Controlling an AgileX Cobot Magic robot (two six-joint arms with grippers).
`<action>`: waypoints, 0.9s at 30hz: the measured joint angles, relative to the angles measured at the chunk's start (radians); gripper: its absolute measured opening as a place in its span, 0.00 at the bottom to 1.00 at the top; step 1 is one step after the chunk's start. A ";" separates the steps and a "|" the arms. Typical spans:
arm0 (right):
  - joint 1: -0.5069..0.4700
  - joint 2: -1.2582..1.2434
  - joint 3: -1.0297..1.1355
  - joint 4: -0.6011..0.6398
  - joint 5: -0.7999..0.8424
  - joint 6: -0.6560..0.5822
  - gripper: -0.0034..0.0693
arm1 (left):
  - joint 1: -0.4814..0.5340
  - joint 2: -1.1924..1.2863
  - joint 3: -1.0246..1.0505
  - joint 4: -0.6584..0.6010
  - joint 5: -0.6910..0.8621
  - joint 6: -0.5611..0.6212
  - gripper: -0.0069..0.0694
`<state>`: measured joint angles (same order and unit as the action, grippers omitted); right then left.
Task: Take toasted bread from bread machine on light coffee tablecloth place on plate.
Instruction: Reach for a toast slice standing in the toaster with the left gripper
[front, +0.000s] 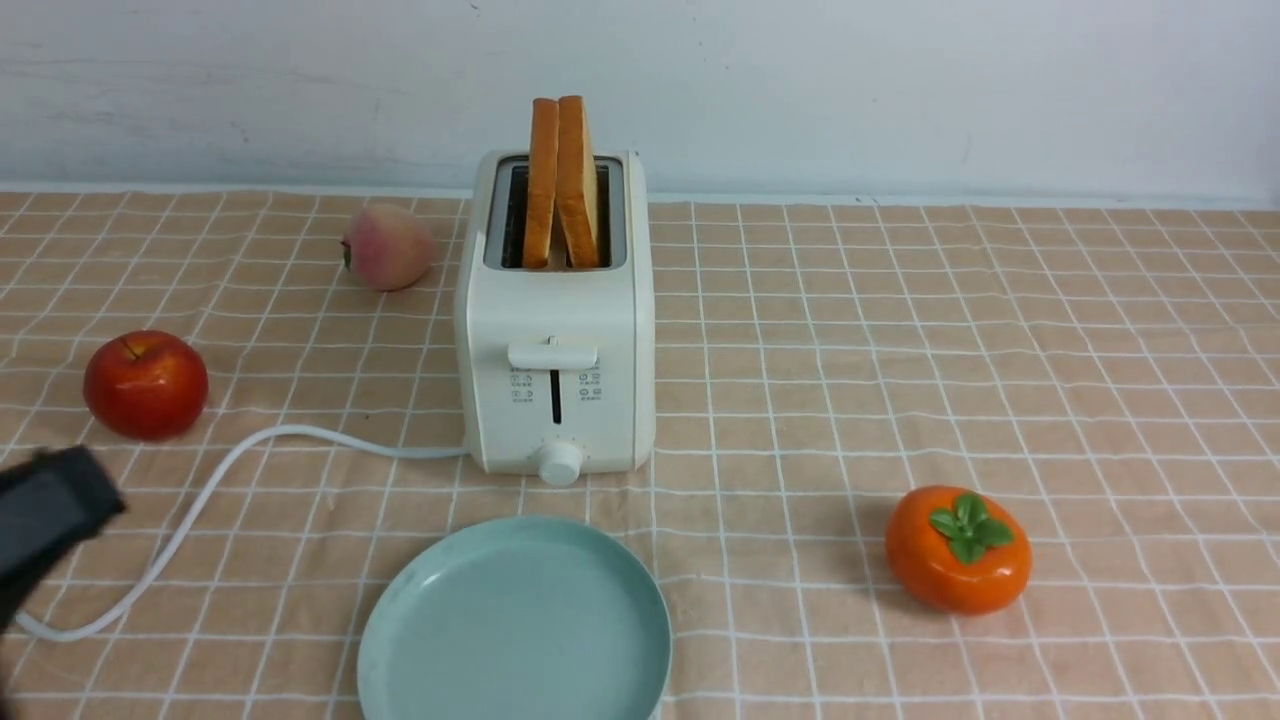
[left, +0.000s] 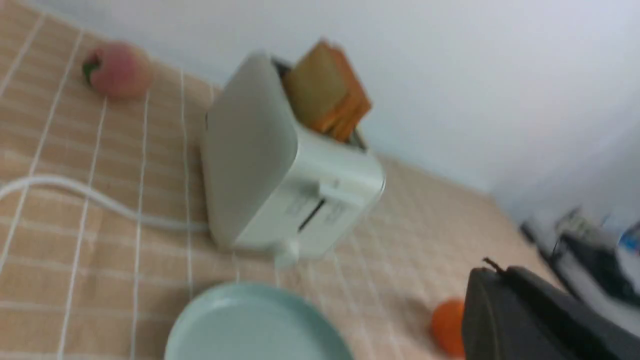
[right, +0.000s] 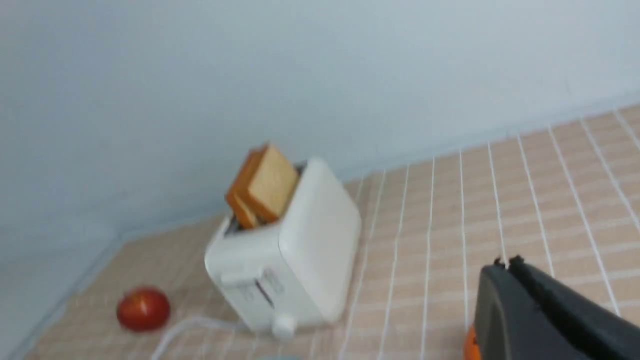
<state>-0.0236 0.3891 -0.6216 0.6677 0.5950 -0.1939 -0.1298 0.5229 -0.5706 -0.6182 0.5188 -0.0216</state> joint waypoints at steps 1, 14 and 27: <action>0.000 0.012 -0.015 -0.004 0.024 -0.001 0.03 | 0.000 0.017 0.000 0.006 0.014 0.000 0.07; 0.000 0.311 -0.104 -0.098 0.260 -0.017 0.04 | -0.066 0.788 -0.603 0.144 0.191 0.118 0.07; 0.000 0.311 -0.105 -0.155 0.208 -0.018 0.05 | -0.124 1.131 -0.842 0.184 0.034 0.184 0.33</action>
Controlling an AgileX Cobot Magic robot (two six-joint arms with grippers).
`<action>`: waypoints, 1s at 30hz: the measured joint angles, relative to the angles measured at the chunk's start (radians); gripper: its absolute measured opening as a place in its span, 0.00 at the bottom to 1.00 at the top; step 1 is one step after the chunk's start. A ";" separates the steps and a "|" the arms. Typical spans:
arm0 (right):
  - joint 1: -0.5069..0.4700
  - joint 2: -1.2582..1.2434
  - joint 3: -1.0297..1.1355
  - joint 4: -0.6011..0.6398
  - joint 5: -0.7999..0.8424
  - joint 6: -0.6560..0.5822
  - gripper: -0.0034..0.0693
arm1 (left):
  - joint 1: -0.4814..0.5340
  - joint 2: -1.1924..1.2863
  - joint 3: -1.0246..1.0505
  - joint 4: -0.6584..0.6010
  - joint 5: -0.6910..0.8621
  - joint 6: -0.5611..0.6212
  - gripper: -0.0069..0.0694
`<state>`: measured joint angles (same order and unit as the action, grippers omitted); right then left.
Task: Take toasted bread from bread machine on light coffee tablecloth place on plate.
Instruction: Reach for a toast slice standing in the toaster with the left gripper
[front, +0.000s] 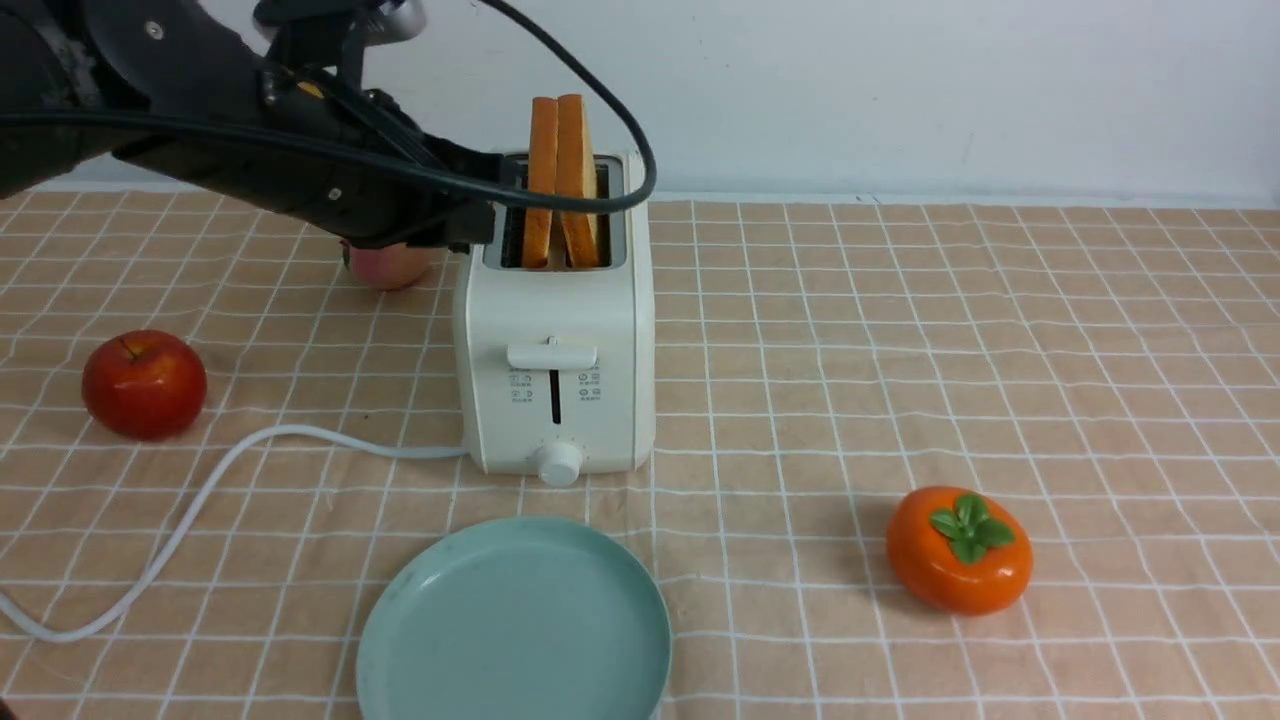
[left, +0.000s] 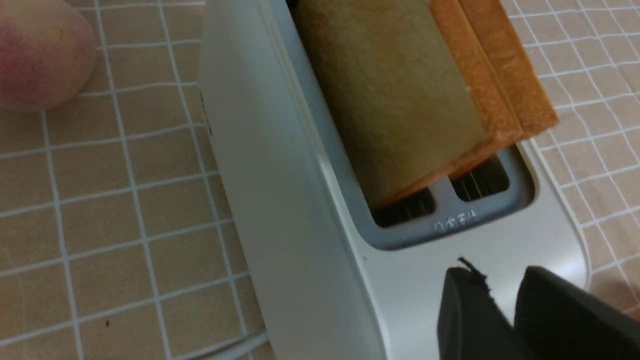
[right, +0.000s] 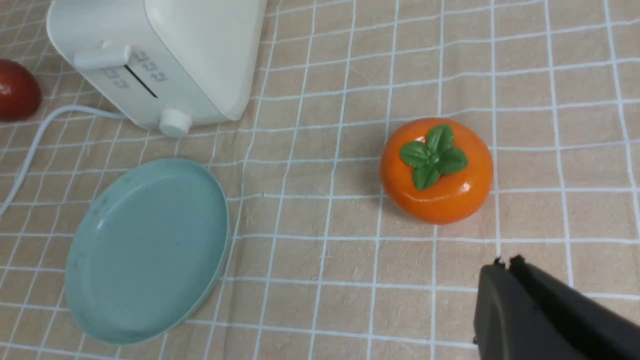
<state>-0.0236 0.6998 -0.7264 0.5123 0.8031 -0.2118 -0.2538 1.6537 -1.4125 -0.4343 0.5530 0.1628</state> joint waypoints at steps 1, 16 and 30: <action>0.000 0.000 0.000 0.001 -0.017 0.000 0.05 | -0.010 0.015 -0.003 -0.003 -0.021 0.023 0.41; 0.000 0.000 0.001 0.014 -0.055 0.000 0.06 | -0.046 0.129 -0.004 -0.016 -0.240 0.112 0.69; 0.000 0.000 0.001 0.015 -0.057 0.000 0.09 | -0.046 0.132 -0.004 -0.017 -0.320 0.114 0.12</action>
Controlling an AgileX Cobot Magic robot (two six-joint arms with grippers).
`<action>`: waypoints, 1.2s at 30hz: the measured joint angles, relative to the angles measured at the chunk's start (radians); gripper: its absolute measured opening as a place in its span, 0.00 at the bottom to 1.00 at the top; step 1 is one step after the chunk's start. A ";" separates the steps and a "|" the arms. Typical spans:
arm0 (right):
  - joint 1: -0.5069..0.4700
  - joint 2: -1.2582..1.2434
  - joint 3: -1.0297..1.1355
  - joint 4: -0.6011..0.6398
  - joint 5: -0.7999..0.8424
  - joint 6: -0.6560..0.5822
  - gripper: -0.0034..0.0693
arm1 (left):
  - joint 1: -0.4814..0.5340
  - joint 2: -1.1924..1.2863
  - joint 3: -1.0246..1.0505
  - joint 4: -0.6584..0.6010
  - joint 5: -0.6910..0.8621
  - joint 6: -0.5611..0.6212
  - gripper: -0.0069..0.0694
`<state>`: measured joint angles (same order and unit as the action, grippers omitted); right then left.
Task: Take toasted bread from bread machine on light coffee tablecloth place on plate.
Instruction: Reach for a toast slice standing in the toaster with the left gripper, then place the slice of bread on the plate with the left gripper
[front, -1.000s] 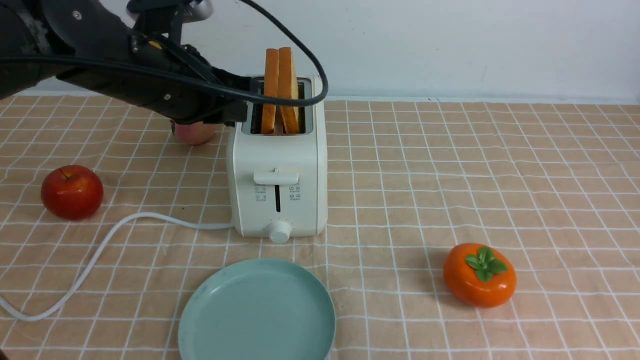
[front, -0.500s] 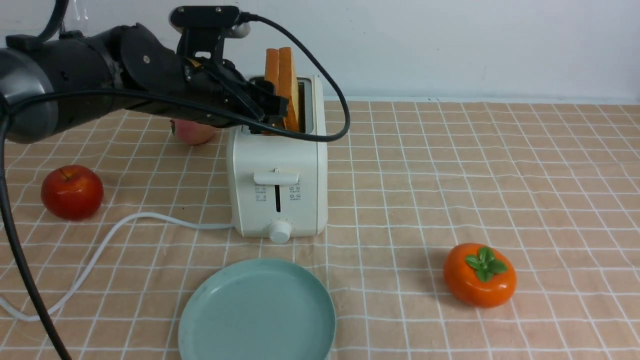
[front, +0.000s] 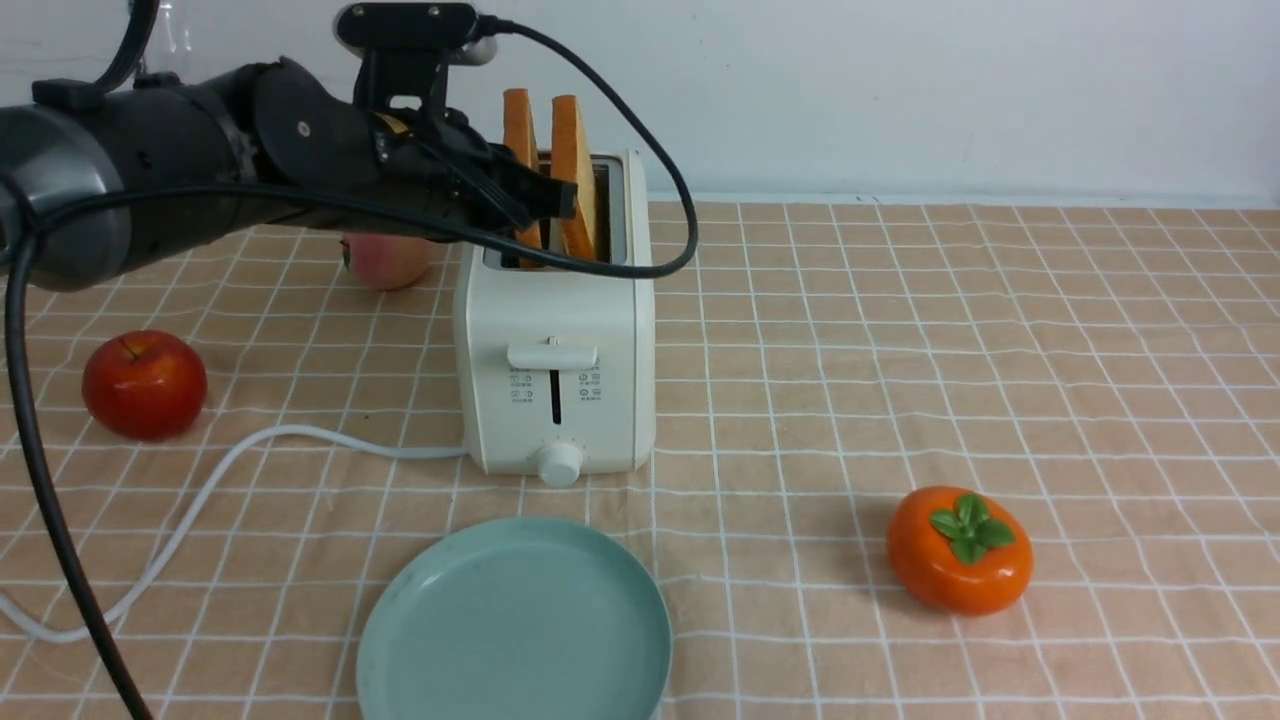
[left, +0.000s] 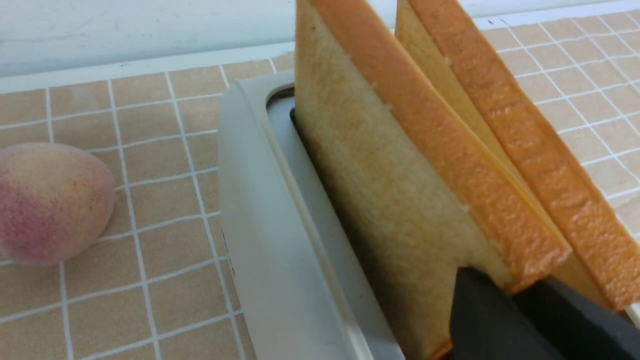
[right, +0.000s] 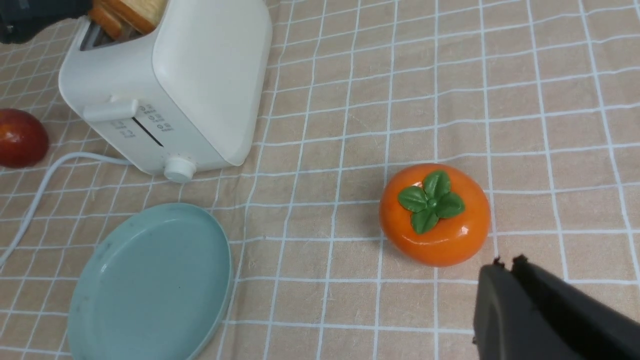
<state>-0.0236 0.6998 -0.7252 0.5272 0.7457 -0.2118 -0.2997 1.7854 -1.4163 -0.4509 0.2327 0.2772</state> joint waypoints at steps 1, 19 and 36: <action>0.000 0.000 0.000 0.000 0.000 0.000 0.09 | 0.000 -0.002 0.000 0.000 0.002 0.000 0.10; 0.000 0.000 0.000 0.000 -0.011 0.000 0.12 | 0.024 -0.526 0.016 0.139 0.427 -0.151 0.10; 0.000 0.000 0.000 0.004 -0.017 0.000 0.14 | 0.024 -0.636 0.706 -0.427 0.254 0.106 0.10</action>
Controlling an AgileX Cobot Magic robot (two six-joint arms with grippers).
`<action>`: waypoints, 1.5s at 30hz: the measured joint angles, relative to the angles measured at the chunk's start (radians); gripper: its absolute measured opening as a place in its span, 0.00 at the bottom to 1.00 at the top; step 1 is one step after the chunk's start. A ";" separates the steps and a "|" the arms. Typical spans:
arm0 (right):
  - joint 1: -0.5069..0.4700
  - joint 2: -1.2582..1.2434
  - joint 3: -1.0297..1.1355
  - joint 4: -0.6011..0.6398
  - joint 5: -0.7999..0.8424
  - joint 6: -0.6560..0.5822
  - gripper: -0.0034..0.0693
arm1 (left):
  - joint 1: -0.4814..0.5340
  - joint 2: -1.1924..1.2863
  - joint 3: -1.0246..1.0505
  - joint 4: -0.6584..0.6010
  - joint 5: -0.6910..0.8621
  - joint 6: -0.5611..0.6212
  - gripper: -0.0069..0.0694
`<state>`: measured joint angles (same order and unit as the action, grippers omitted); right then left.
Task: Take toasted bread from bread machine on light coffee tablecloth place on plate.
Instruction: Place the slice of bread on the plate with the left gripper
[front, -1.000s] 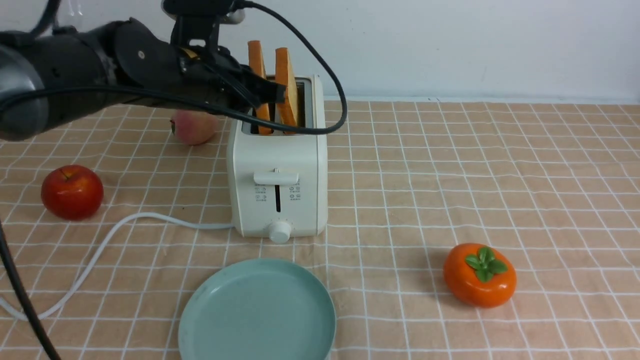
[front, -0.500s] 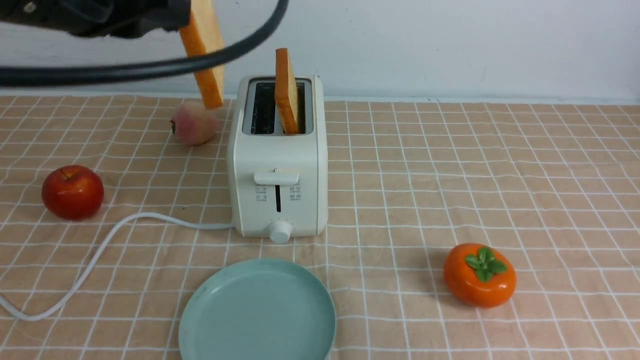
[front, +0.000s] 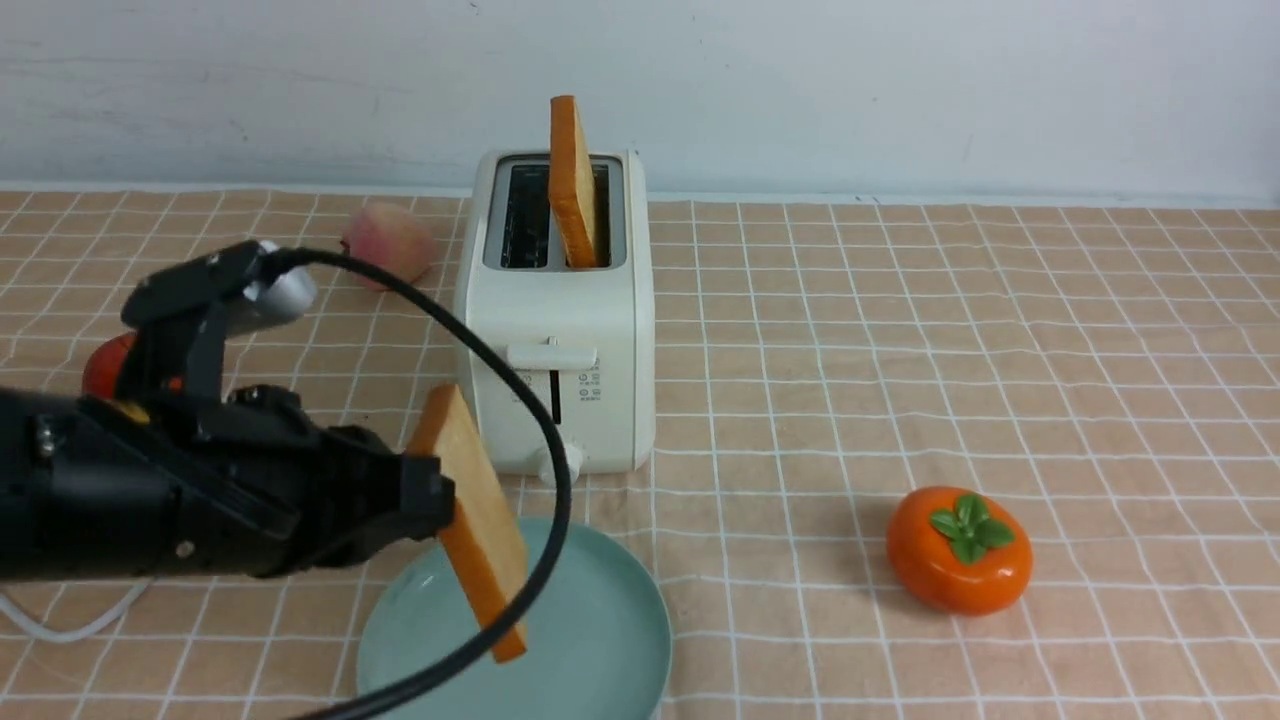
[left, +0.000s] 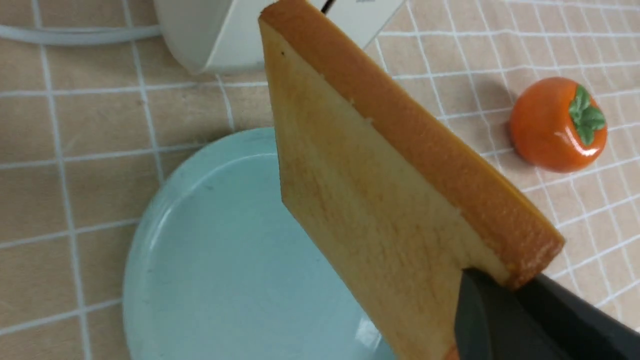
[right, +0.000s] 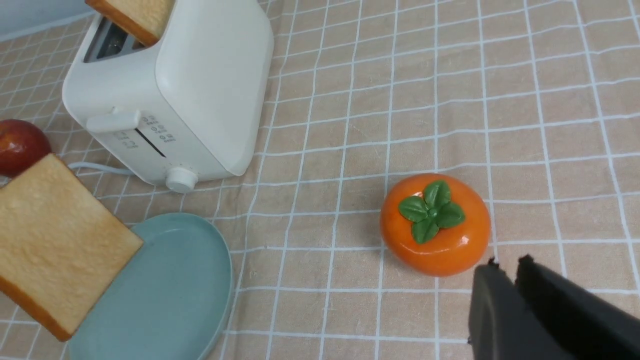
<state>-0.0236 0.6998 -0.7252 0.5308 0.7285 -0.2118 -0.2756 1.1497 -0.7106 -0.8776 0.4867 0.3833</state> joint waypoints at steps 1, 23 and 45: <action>0.000 0.000 0.000 0.001 0.000 0.000 0.14 | 0.000 0.000 0.035 -0.126 -0.027 0.100 0.10; 0.000 0.000 0.000 0.036 0.012 0.000 0.15 | 0.000 0.252 0.142 -0.677 -0.017 0.621 0.10; 0.000 0.172 -0.260 0.128 0.233 0.000 0.17 | 0.000 0.047 0.142 0.432 0.068 -0.411 0.18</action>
<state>-0.0236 0.8720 -0.9852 0.6585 0.9617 -0.2118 -0.2756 1.1963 -0.5683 -0.4461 0.5549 -0.0272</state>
